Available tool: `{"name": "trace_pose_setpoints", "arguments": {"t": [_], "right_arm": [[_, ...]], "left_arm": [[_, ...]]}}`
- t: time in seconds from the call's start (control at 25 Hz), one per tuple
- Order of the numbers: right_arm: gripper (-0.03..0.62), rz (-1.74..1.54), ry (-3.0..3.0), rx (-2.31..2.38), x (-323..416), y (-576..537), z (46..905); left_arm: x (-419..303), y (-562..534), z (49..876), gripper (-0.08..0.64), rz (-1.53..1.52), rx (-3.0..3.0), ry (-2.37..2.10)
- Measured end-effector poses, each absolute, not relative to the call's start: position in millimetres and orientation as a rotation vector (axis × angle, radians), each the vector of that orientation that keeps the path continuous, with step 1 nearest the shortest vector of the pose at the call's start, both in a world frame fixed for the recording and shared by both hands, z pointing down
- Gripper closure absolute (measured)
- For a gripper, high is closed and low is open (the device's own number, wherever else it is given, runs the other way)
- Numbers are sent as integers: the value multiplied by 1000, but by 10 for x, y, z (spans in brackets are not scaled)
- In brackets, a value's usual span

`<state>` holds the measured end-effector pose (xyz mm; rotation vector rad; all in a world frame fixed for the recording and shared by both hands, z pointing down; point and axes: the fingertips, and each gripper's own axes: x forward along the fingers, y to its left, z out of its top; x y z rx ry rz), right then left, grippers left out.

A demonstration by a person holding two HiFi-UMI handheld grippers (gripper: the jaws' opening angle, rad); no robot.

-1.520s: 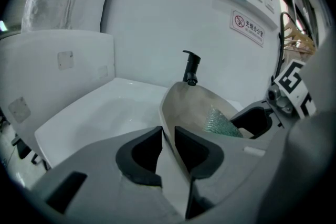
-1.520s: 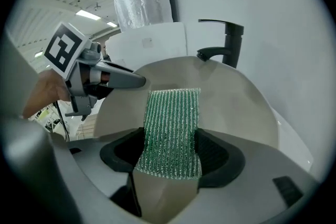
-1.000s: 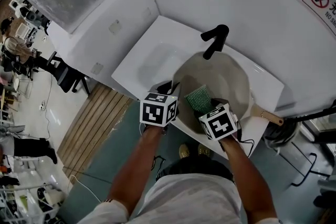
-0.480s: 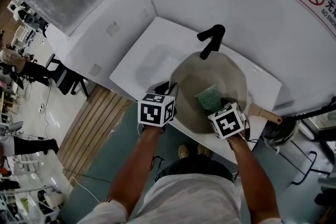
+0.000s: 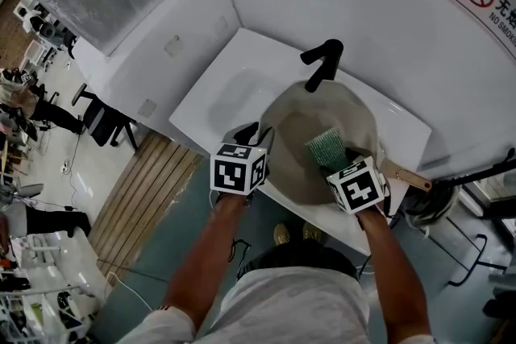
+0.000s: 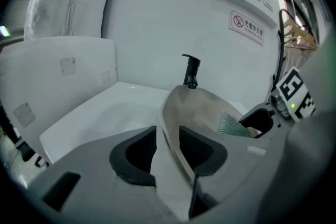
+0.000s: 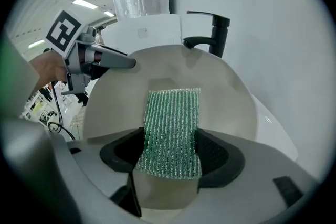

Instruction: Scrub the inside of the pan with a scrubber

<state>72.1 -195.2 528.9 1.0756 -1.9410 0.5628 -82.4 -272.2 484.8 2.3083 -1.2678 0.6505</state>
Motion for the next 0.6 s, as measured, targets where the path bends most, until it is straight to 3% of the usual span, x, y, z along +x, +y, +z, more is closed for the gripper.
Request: {"name": "trace_pose_setpoints", "arguments": {"t": [0.6], "right_arm": [[288, 474, -2113, 1194, 845, -2091, 4470]], "left_arm": [[-877, -2667, 4112, 405, 499, 2420, -1358]]}}
